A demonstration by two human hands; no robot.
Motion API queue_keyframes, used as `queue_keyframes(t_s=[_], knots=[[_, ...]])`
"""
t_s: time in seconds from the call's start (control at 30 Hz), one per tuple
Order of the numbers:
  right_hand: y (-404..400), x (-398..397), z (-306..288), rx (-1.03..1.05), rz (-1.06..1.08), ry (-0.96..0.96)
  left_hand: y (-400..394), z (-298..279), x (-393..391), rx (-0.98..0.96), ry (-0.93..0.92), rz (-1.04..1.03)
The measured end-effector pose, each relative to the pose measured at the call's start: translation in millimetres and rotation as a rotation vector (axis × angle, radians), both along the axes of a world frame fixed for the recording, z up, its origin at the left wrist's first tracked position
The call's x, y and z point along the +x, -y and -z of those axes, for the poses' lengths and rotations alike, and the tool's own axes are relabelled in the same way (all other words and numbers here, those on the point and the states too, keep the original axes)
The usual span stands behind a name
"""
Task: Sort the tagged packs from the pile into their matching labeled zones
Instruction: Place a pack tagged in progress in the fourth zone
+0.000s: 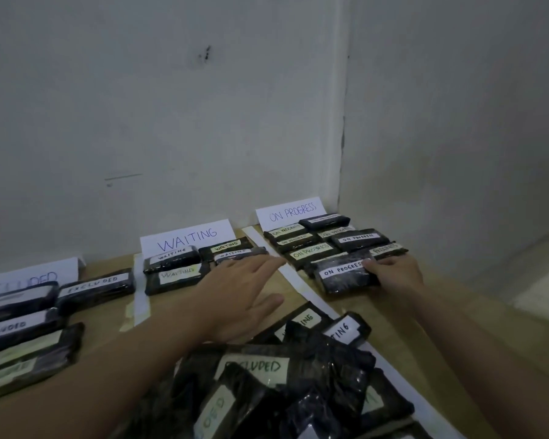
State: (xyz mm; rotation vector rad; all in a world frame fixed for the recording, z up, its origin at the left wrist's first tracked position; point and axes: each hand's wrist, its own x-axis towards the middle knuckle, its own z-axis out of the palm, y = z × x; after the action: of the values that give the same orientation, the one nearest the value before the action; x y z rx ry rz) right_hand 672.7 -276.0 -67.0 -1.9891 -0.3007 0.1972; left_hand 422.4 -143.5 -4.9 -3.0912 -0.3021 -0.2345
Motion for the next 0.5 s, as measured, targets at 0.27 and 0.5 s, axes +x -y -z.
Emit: queue_keyframes(t_s=[0.27,0.5], knots=[[-4.7,4.4,-0.3,-0.261,-0.072,0.229,-4.7,3.9,3.9,-0.022,-0.018,-0.017],[-1.2,-9.9,-13.1,-0.342,-0.148,0.603,0.9,-2.2,-2.1,-0.031,-0.031,-0.021]])
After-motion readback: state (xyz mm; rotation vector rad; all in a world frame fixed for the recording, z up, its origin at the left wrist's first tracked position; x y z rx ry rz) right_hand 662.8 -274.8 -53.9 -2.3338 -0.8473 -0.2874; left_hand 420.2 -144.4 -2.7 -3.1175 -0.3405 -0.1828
